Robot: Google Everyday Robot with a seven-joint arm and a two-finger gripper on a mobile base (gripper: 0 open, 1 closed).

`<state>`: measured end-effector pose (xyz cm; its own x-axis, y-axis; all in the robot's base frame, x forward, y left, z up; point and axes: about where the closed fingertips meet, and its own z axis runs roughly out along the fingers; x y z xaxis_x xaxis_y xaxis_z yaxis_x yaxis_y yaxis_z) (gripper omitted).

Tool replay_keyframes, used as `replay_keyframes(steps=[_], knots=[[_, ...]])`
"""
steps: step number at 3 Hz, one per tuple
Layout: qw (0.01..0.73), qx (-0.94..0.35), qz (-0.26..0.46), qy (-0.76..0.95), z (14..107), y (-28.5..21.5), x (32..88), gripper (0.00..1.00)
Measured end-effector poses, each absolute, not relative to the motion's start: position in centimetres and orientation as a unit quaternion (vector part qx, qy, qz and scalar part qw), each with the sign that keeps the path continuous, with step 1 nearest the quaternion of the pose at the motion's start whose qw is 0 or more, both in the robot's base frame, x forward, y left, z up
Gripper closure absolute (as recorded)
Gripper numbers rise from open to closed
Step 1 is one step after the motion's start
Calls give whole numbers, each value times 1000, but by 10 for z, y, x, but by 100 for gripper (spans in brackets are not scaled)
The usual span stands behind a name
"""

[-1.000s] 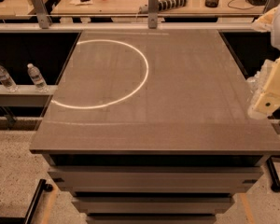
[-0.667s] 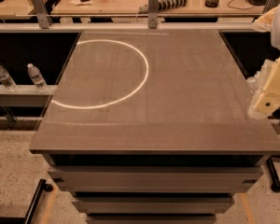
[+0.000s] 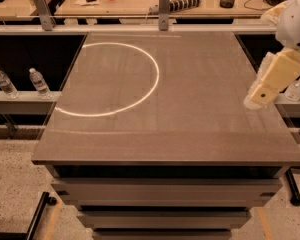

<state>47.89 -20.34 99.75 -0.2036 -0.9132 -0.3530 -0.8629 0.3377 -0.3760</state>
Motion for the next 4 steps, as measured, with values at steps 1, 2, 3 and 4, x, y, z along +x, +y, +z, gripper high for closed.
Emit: replay_keyframes(steps=[1, 2, 3, 4], knots=[[267, -587, -9, 765, 926, -137, 547, 0], [279, -591, 4, 757, 842, -34, 646, 0], [311, -566, -11, 763, 828, -5, 712, 0], [311, -566, -11, 763, 835, -5, 712, 0]])
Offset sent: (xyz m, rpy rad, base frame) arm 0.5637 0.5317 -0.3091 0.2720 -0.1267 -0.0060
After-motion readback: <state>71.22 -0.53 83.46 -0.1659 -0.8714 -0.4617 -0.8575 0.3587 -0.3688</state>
